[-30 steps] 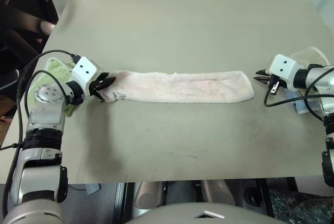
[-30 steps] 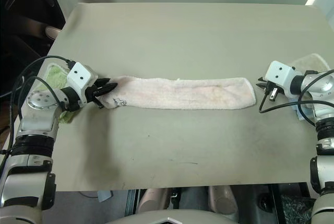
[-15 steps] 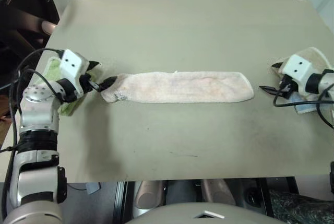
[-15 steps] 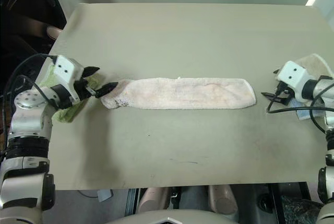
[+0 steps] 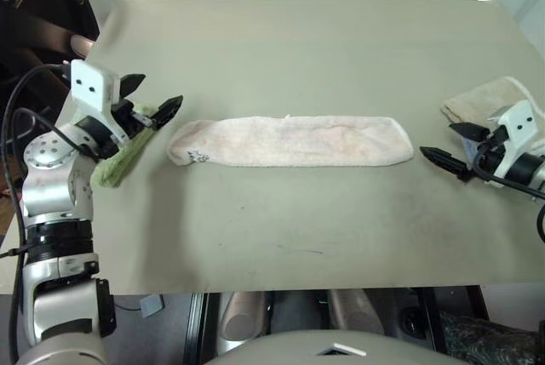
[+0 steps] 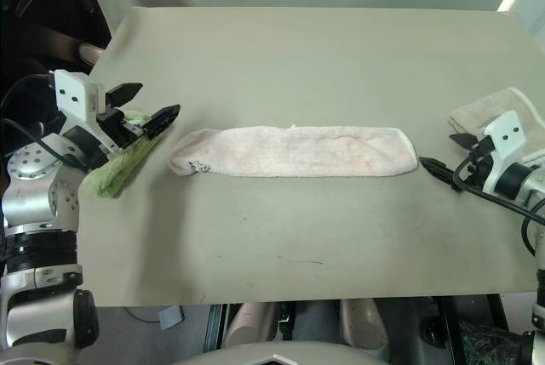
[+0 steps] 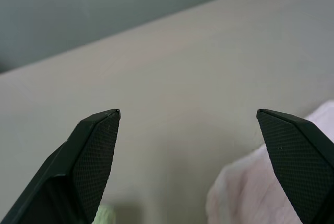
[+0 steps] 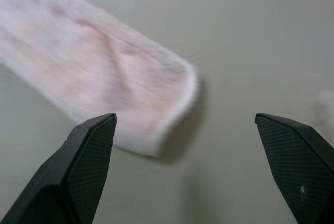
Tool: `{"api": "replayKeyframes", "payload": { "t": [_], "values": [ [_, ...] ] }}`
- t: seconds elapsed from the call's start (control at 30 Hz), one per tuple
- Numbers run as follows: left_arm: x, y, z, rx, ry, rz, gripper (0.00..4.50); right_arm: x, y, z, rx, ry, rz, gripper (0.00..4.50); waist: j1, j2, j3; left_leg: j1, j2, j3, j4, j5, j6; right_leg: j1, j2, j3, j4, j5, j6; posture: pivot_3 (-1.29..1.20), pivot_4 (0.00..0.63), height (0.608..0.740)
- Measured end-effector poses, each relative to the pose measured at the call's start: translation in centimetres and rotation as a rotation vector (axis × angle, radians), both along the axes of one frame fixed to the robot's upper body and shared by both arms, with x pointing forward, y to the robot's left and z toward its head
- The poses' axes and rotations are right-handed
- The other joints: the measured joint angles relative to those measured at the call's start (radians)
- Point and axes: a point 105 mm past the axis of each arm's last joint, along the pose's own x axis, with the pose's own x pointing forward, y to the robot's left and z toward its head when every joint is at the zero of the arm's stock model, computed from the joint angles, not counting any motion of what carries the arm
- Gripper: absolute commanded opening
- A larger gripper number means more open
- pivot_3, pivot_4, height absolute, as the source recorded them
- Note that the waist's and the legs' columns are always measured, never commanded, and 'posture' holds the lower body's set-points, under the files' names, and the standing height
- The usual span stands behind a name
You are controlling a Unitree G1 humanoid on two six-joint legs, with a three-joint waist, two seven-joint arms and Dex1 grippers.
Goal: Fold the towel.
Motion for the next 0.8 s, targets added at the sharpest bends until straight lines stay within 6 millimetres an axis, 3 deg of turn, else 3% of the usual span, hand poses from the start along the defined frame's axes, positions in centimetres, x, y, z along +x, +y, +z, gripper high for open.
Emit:
{"api": "replayKeyframes", "payload": {
  "t": [0.17,0.4,0.57,0.8],
  "values": [
    [-0.3,-1.5,0.9,0.001,-0.041,-0.055,4.50,-1.1,2.3,0.3,0.200,0.080,-0.006,4.48,0.000,0.000,0.000,0.000,0.000,0.000,0.000,0.002,0.000,0.000,0.000,0.000,0.000,0.000,0.002,0.00,0.150,0.735],
    [-0.5,-2.7,0.8,0.023,-0.062,-0.096,4.50,-1.8,2.8,-0.9,0.408,0.253,-0.111,4.48,0.001,-0.001,0.000,0.000,0.000,-0.001,0.000,0.002,0.000,0.000,0.000,0.000,0.000,-0.001,0.003,0.00,0.150,0.735],
    [-1.0,-4.0,0.3,0.023,-0.062,-0.146,4.50,-1.8,3.1,0.0,0.568,0.285,-0.148,4.48,0.000,-0.001,0.000,0.000,0.000,-0.001,-0.001,0.002,0.000,0.000,0.000,0.000,0.000,-0.001,0.003,0.00,0.150,0.735],
    [-1.0,-5.0,-0.2,0.022,-0.049,-0.181,4.50,-2.9,3.7,-2.1,0.725,0.419,-0.230,4.48,0.003,-0.001,0.000,-0.001,-0.001,-0.002,-0.001,0.001,0.001,-0.001,0.000,0.000,0.000,0.000,0.001,0.00,0.150,0.735]
  ]
}}
